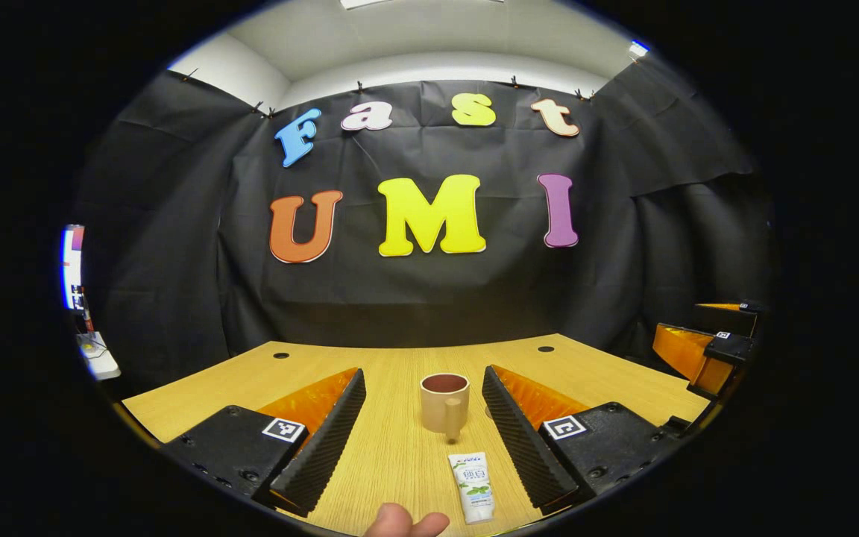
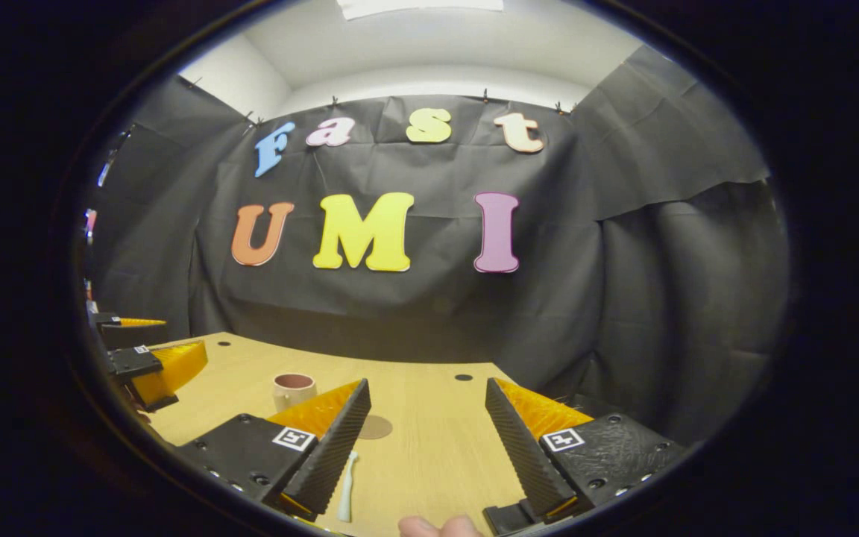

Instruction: Put the toothbrush and toothpaste on the desktop into the cup, then pick up the cup and place it on the coaster on the desktop.

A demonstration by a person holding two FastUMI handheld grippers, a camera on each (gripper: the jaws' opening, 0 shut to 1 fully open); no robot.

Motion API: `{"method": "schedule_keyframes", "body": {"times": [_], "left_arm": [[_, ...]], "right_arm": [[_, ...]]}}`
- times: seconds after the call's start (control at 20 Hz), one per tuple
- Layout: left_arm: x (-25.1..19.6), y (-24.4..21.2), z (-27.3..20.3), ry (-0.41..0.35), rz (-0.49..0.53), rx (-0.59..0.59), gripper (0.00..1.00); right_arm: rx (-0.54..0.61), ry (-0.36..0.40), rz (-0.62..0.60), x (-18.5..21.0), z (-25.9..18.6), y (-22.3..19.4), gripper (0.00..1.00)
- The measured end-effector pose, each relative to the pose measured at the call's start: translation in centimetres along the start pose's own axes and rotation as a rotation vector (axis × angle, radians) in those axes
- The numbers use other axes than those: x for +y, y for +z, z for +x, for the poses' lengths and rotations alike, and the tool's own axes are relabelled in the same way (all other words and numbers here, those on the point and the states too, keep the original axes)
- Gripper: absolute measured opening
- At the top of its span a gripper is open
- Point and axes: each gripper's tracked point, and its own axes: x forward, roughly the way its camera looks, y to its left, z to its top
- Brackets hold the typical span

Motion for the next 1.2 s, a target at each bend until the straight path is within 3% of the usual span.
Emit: {"method": "schedule_keyframes", "body": {"times": [0.55, 0.9, 1.2], "left_arm": [[-4.3, -9.5, -1.1, -0.100, -0.032, 0.323, 1.00], [-5.8, -15.3, -1.6, -0.111, -0.105, 0.556, 1.00], [-5.7, -17.1, -1.4, -0.072, -0.074, 0.656, 1.00]], "right_arm": [[0.114, 0.018, 0.055, -1.6, 0.0, -4.7, 0.94], [0.154, 0.029, 0.065, -2.4, -0.2, -6.7, 0.96], [0.177, 0.048, 0.091, -2.5, 0.0, -7.8, 0.96]]}}
